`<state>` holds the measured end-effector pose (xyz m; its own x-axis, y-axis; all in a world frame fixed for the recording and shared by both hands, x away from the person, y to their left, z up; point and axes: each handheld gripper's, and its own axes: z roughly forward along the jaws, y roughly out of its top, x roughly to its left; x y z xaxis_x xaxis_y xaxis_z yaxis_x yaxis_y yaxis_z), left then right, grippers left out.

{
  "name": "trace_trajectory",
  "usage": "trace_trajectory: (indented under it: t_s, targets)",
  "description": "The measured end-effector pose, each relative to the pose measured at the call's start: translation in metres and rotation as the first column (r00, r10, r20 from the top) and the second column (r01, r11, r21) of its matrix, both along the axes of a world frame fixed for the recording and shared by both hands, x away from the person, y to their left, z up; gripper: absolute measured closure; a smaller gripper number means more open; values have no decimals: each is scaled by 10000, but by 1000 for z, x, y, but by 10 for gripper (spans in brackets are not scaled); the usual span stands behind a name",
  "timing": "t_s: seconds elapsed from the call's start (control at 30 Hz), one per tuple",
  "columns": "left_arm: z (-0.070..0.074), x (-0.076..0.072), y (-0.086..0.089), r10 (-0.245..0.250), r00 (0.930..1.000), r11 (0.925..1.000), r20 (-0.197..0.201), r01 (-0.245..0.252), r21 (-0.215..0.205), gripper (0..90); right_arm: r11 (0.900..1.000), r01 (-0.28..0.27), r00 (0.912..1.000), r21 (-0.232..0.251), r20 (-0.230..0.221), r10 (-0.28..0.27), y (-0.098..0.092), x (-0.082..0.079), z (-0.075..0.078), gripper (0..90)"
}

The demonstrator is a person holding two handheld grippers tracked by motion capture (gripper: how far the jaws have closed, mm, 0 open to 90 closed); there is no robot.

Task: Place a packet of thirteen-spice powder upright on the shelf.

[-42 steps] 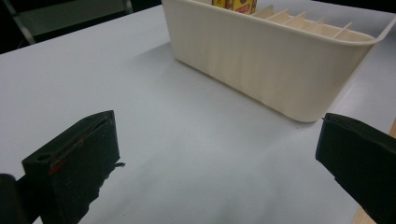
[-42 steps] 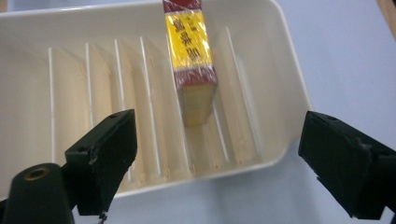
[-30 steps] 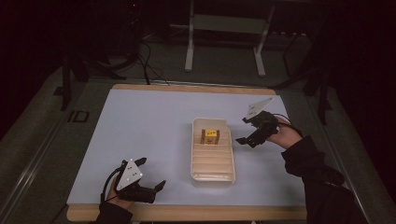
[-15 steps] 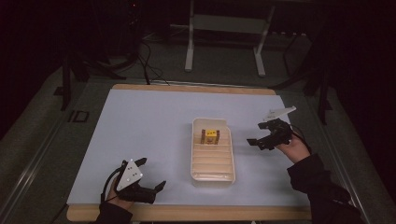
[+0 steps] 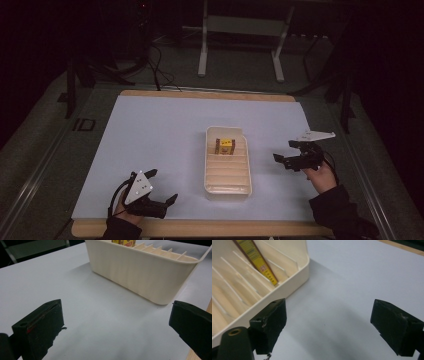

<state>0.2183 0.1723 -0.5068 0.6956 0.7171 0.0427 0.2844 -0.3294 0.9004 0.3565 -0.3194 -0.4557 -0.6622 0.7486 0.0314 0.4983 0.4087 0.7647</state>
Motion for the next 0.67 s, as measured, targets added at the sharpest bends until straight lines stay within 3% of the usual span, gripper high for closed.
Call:
trace_trajectory:
  t_s: [0.27, 0.4, 0.67]
  targets:
    - [0, 0, 0, -13, 10000, 10000, -28, 13, 27, 0, 9977, 611, 9975, 278, 328, -620, -11, -16, -9, 134]
    - [0, 0, -1, -41, 10000, 10000, -28, 41, 42, 0, 9978, 658, 9972, 43, 357, -660, -10, -22, -15, 134]
    - [0, 0, 0, -56, 10000, 10000, 2, 56, 65, 0, 9969, 705, 9971, 344, 275, -715, -14, -23, -18, 134]
